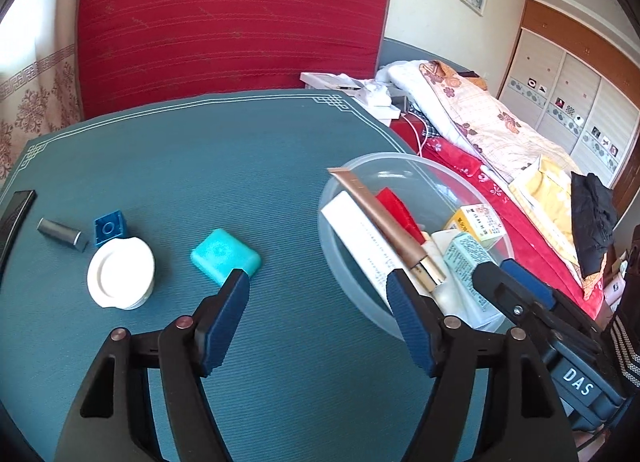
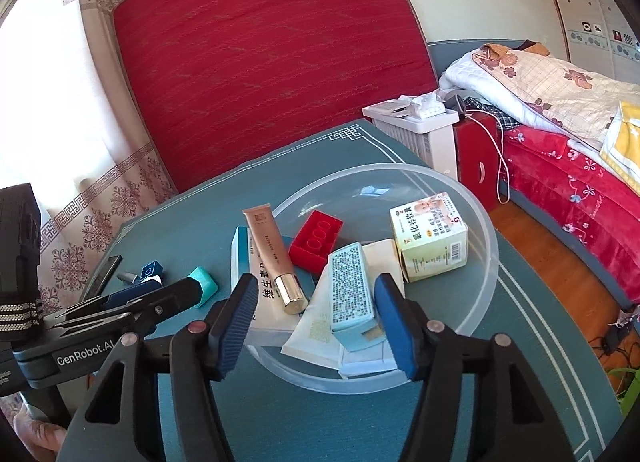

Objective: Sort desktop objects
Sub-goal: 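Open both grippers to drop the tube and speckled box into the bowl, then move the left gripper to the white round plate while right approaches the teal floss box, then grasp the white plate with left while the right gripper grasps the teal Glide floss box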

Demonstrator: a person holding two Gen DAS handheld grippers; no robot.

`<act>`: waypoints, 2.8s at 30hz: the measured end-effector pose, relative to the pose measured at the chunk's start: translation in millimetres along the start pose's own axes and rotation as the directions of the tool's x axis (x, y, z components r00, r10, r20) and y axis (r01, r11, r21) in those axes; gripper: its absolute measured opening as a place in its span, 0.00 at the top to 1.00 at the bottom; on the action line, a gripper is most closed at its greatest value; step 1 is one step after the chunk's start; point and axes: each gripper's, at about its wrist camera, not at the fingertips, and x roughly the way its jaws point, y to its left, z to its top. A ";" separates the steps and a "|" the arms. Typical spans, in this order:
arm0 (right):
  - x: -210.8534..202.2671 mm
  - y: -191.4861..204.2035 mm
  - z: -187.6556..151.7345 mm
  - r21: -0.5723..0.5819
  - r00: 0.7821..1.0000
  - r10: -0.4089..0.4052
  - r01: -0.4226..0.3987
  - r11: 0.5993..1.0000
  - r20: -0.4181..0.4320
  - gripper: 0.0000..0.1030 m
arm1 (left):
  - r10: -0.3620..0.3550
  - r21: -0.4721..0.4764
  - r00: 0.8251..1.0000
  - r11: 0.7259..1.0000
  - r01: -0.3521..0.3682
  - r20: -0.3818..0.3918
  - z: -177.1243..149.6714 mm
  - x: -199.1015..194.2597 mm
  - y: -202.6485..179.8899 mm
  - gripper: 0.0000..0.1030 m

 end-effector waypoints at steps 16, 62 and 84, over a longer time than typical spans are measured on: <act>-12.2 44.3 -12.6 -0.105 0.999 0.041 -0.038 0.994 0.032 0.23 | 0.132 -0.120 0.991 0.984 -0.131 -0.004 -16.1 -10.2 76.0 0.28; 66.2 131.1 -54.9 -0.273 0.975 0.080 -0.136 0.952 -0.205 0.03 | 0.239 -0.128 0.969 0.961 -0.244 -0.057 -18.6 45.3 134.7 0.20; 146.3 157.8 -29.7 -0.387 0.967 -0.096 -0.003 0.922 -0.236 0.20 | 0.257 -0.239 0.965 0.936 -0.260 -0.045 -30.8 27.0 164.6 0.32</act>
